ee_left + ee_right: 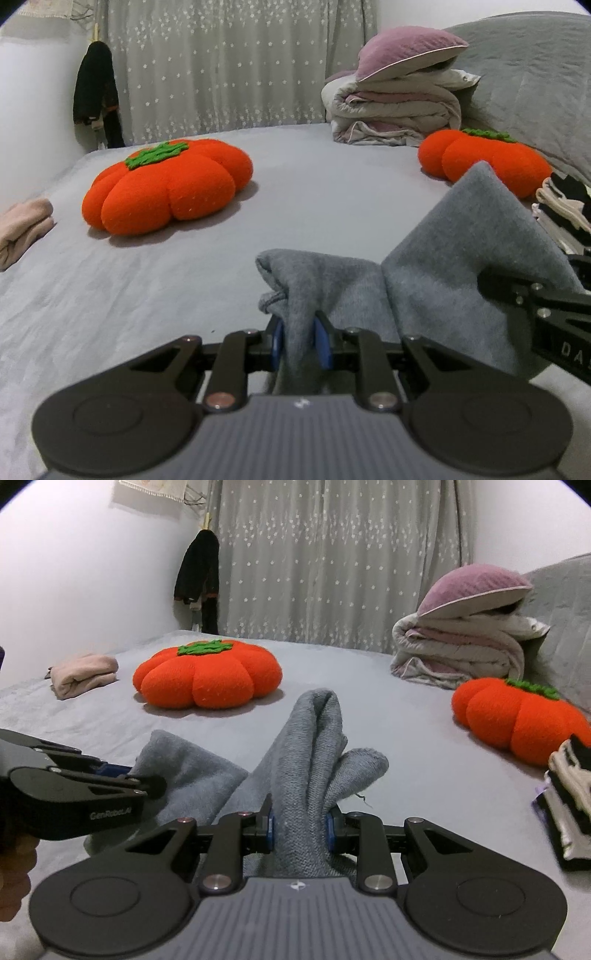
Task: Fold clothes
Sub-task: 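Lift the gripped sweater higher with both tools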
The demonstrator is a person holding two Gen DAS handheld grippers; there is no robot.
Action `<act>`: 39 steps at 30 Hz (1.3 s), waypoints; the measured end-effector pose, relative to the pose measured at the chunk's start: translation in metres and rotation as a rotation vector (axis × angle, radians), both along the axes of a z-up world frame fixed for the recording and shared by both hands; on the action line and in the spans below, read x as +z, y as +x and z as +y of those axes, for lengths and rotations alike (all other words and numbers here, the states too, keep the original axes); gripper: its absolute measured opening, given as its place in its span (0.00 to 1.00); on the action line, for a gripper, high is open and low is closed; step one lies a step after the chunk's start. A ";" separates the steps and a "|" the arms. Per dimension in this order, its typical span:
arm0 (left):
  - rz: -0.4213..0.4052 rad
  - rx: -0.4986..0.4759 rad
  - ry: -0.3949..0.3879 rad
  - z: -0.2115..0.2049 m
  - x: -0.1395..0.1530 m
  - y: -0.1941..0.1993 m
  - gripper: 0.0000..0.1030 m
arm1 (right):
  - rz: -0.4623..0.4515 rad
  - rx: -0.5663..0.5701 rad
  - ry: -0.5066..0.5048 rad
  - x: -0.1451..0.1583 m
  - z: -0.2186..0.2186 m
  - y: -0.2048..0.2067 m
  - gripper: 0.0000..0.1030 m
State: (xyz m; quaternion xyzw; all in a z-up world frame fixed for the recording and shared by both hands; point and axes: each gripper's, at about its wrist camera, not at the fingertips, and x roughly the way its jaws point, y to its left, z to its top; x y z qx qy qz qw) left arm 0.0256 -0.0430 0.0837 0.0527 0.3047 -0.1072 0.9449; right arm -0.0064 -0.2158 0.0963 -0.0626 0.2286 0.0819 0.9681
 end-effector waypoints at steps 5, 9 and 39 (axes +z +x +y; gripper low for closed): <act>0.002 -0.006 -0.013 -0.010 0.001 0.000 0.17 | -0.016 -0.014 -0.004 0.008 -0.012 -0.003 0.25; -0.005 -0.011 -0.019 -0.019 0.002 -0.002 0.17 | -0.030 -0.023 -0.022 0.013 -0.019 -0.006 0.25; -0.104 -0.103 -0.103 -0.072 0.036 -0.015 0.16 | -0.113 -0.057 -0.009 0.046 -0.104 -0.005 0.24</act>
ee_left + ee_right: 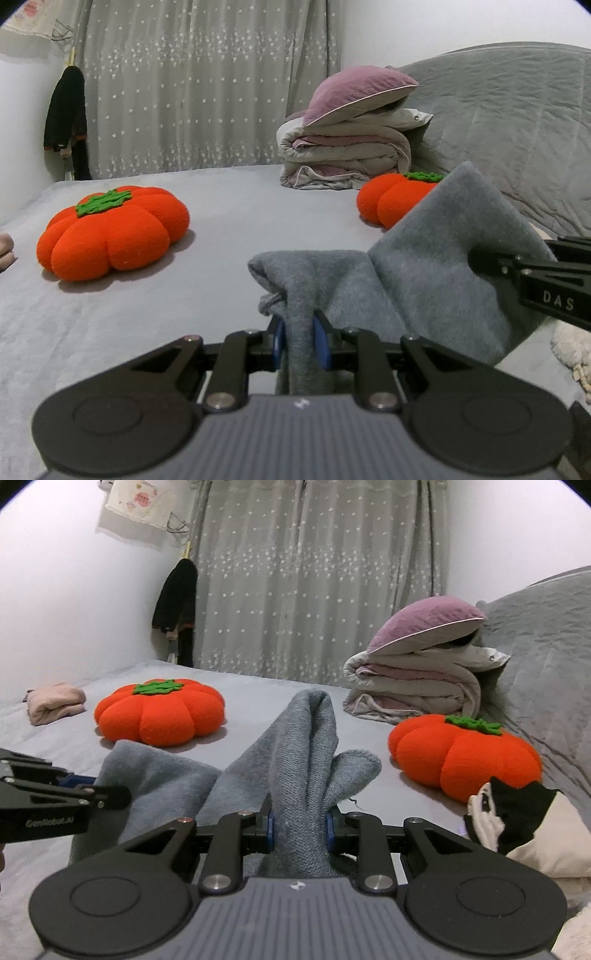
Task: Fold clothes
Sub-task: 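Lift the gripped sweater higher with both tools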
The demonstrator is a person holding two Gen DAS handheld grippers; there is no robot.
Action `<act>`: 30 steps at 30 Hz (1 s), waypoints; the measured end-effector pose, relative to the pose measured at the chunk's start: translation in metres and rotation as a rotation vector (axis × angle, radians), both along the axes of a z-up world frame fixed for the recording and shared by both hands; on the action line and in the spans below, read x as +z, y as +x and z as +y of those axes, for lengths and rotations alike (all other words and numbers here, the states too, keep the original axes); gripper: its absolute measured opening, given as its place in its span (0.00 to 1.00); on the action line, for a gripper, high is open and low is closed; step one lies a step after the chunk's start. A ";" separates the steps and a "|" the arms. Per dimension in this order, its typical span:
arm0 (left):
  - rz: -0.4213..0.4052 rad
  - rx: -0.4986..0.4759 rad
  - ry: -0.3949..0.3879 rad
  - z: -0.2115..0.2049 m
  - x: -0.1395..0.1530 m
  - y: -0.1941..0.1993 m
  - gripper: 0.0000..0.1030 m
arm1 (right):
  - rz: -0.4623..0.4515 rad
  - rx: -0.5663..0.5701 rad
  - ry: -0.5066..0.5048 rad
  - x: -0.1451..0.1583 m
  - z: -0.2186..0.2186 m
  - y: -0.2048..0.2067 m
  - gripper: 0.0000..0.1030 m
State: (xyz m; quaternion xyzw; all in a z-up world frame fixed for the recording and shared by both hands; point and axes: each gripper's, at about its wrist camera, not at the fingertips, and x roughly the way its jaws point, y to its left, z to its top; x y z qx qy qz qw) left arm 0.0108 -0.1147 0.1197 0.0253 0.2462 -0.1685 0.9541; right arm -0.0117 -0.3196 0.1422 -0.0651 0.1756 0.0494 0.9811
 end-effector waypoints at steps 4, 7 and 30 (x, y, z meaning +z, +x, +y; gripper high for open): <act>-0.008 -0.008 -0.029 -0.019 0.006 0.005 0.16 | -0.029 -0.040 0.011 0.005 -0.016 -0.001 0.24; -0.016 -0.019 -0.051 -0.035 0.011 0.008 0.16 | -0.050 -0.087 0.058 0.011 -0.036 0.000 0.24; -0.035 -0.101 -0.105 -0.146 0.040 0.029 0.15 | -0.122 -0.305 0.262 0.041 -0.151 -0.010 0.23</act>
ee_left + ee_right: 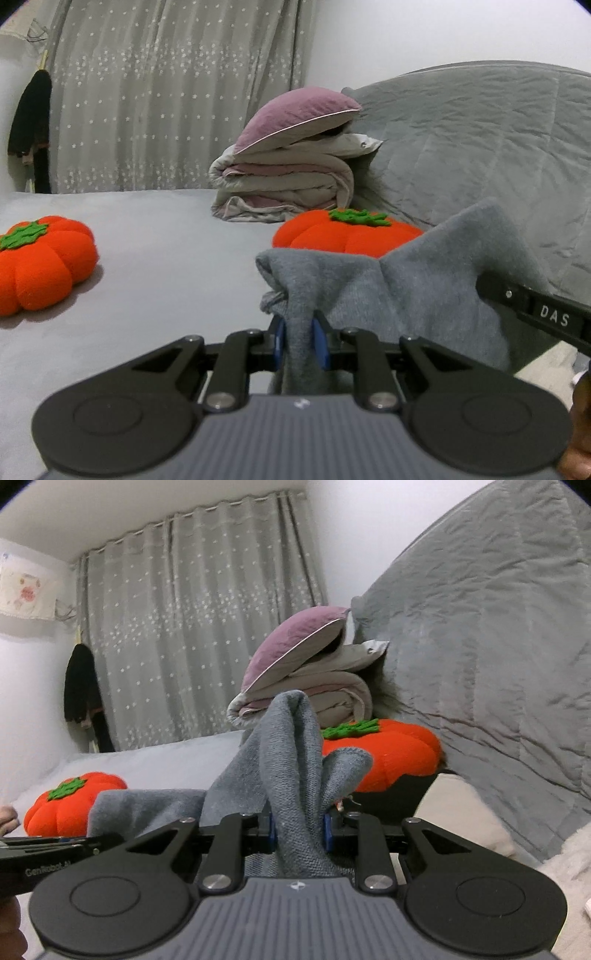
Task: Fold clothes
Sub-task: 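Lift the gripped sweater higher with both tools, then carry the held grey sweater toward the folded clothes stack with both tools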
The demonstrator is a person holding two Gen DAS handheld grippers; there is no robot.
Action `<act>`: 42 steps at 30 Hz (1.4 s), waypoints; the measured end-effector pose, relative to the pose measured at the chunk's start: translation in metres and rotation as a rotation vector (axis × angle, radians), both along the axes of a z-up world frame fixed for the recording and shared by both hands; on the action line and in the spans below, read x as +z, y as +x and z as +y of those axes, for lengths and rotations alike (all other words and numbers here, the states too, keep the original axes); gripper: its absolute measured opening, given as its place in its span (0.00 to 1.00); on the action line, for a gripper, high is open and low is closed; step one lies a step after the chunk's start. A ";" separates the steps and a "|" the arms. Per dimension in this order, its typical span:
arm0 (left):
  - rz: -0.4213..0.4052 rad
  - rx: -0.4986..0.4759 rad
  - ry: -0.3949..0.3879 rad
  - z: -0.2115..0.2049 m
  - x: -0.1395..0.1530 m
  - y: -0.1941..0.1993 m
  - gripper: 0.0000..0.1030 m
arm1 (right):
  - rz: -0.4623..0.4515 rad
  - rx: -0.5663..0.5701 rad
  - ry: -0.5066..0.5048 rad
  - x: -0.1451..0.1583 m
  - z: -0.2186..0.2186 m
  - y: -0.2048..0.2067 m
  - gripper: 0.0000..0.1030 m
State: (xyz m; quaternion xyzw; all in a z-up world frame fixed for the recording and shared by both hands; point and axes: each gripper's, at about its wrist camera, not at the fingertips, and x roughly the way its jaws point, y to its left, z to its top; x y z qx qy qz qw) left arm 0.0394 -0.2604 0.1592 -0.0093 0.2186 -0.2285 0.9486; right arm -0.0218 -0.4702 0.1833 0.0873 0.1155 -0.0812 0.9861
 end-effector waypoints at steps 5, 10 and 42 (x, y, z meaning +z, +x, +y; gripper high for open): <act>-0.024 -0.027 -0.015 -0.019 0.016 0.007 0.15 | -0.044 -0.027 0.023 0.017 -0.025 0.004 0.23; -0.020 -0.050 -0.020 -0.043 0.029 0.018 0.15 | -0.062 -0.060 0.072 0.021 -0.052 0.008 0.23; 0.033 -0.144 -0.043 -0.150 0.016 0.059 0.15 | -0.070 -0.185 0.209 0.003 -0.173 0.028 0.23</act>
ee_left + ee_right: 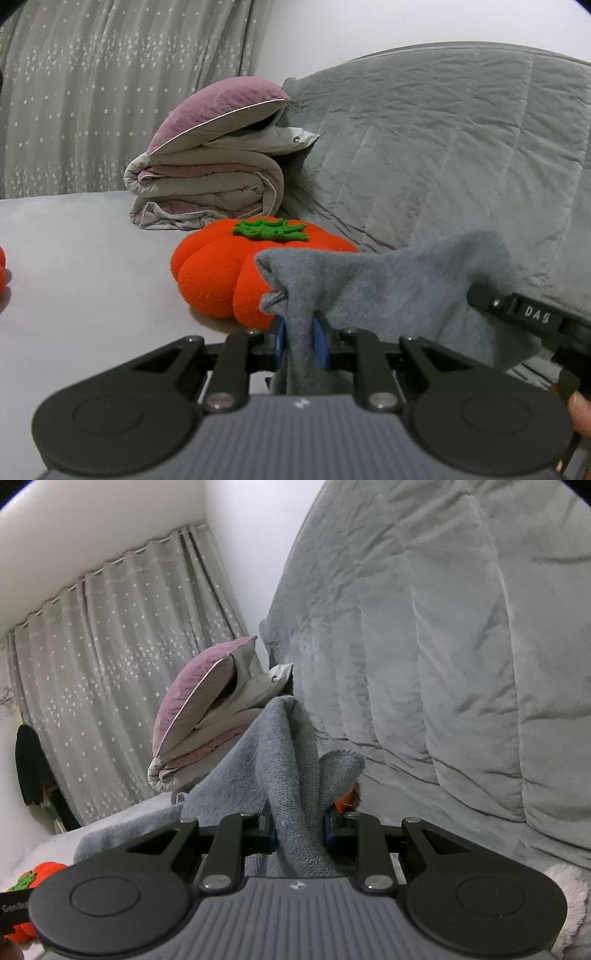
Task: Fold clothes
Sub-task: 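Carry the held grey sweater toward the folded clothes stack with both tools, then open both tools and lay the grey sweater down onto the stack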
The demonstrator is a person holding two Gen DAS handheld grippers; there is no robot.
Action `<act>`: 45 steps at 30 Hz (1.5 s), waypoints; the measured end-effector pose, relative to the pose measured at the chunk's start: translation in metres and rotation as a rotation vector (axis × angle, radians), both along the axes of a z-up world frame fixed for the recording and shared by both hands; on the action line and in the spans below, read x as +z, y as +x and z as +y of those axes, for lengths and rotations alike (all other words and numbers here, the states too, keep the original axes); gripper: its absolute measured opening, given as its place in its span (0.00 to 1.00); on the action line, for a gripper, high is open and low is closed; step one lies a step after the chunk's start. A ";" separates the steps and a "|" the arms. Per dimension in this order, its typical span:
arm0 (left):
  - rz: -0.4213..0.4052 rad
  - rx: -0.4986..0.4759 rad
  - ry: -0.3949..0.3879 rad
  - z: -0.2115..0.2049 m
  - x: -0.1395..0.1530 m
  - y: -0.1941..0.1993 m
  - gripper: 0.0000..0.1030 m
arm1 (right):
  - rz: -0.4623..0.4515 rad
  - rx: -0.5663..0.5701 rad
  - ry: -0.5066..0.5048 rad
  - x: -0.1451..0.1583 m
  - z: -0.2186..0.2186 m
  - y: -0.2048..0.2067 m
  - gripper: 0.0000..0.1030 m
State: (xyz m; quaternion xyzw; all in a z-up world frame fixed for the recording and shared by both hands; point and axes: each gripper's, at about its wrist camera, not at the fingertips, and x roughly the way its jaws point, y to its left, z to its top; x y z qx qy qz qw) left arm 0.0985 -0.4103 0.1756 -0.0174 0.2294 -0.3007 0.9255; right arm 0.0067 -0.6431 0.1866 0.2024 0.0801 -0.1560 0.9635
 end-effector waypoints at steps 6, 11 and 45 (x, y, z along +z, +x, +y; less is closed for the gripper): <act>0.015 0.004 -0.004 -0.001 -0.008 0.001 0.15 | 0.007 0.001 0.036 -0.009 -0.007 0.000 0.23; 0.051 0.024 0.016 -0.005 -0.021 0.011 0.16 | 0.030 -0.001 0.075 -0.021 -0.014 0.007 0.23; 0.108 0.048 0.020 -0.018 -0.049 0.030 0.27 | 0.134 -0.189 0.089 -0.051 -0.033 0.017 0.65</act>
